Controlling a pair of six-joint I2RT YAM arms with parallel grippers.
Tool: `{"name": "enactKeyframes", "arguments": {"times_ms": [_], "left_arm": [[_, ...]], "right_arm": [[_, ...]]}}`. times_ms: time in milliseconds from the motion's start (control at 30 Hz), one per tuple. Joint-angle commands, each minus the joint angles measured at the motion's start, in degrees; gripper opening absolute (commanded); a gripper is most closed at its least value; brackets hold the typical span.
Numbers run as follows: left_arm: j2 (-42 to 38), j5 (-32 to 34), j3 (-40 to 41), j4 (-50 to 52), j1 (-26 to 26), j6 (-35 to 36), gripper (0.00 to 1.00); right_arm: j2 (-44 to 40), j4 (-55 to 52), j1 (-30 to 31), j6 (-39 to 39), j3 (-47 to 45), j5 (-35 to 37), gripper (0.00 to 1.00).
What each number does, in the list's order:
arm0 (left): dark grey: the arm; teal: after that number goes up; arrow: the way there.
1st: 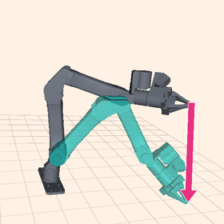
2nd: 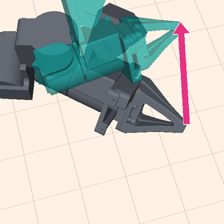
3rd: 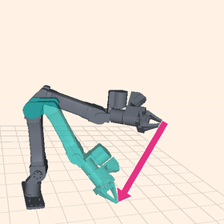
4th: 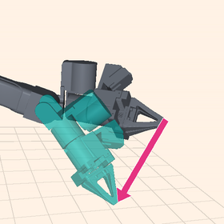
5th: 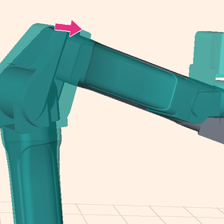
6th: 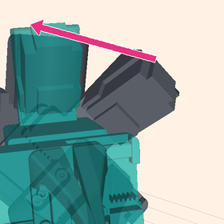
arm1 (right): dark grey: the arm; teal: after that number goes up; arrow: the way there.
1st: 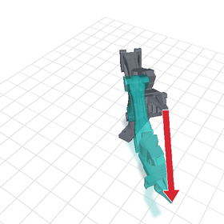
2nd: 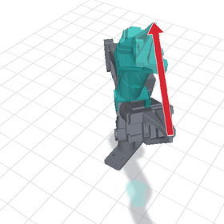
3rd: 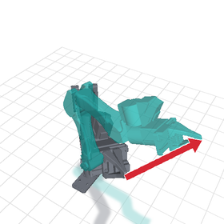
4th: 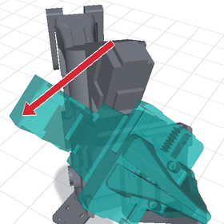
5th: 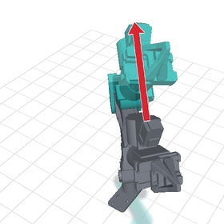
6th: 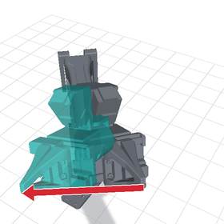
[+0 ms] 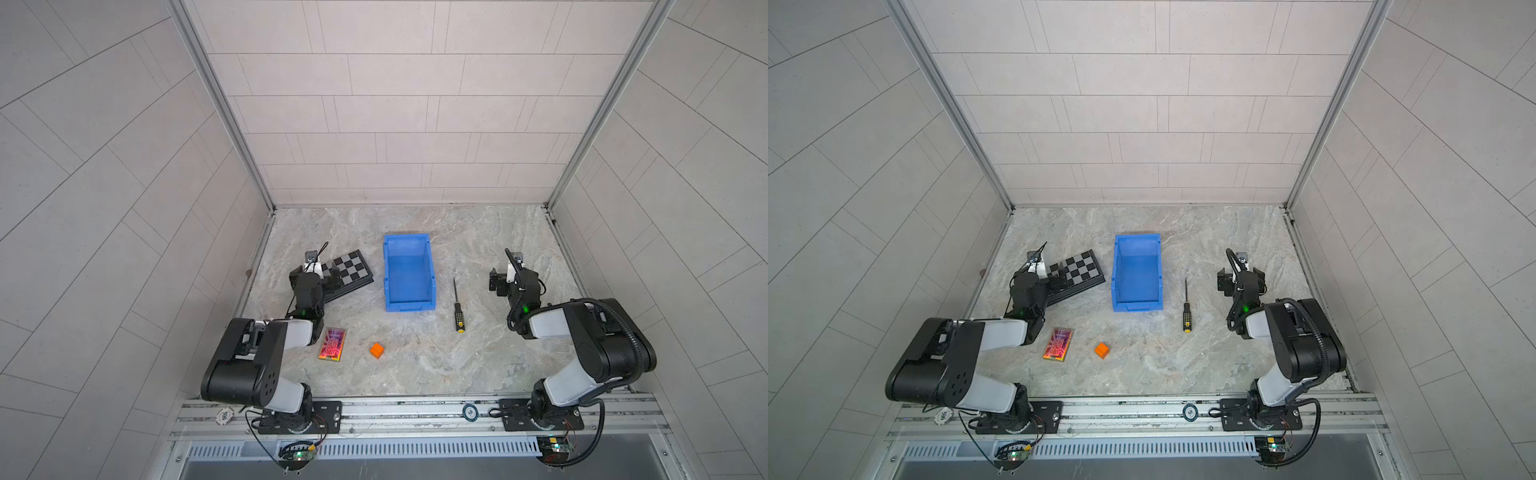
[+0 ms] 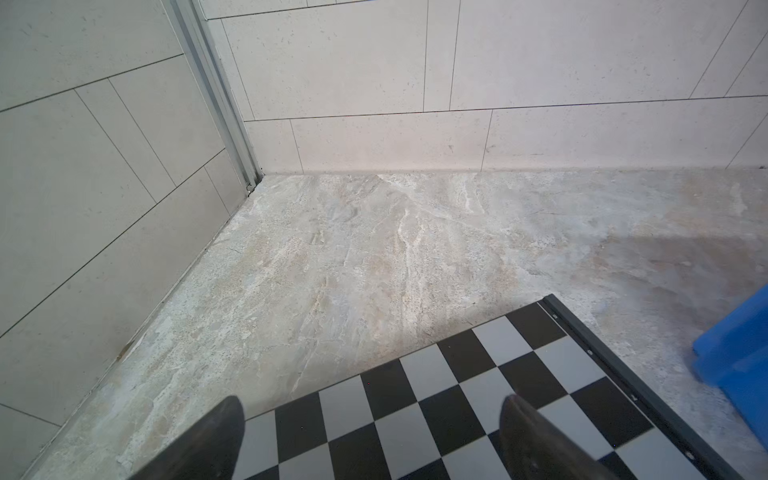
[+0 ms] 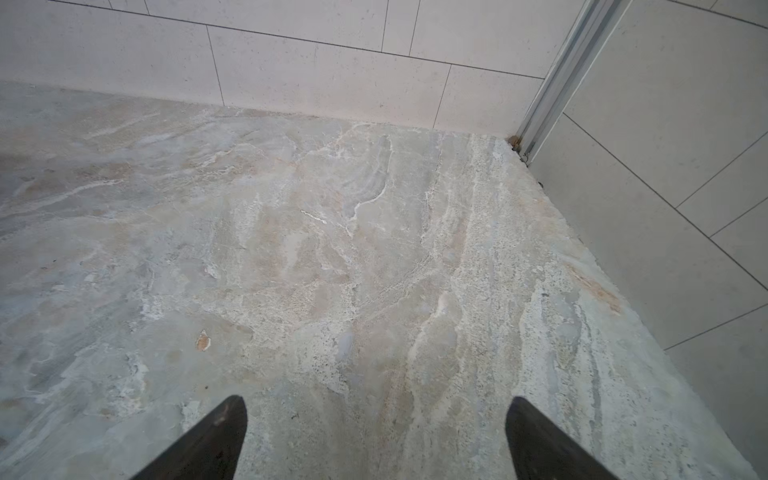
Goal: Put the screwdriver in the bin
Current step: Pick up the screwdriver from the center of the table.
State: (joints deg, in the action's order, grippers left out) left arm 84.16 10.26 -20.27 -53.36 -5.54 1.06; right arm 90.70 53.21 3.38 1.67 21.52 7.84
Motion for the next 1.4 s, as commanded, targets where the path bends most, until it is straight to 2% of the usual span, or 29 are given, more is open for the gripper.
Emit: {"name": "enactKeyframes", "arguments": {"times_ms": [0,1367], "left_arm": [[0.04,-0.15,-0.47,-0.89,0.18,0.15,0.99],[-0.40,0.36,-0.01,-1.75,0.03,0.14,1.00]], "right_arm": [[0.27,0.48,0.35,-1.05,0.52,0.23,0.99],[0.08,0.31,0.29,-0.75,0.58,0.55,0.99]]}}
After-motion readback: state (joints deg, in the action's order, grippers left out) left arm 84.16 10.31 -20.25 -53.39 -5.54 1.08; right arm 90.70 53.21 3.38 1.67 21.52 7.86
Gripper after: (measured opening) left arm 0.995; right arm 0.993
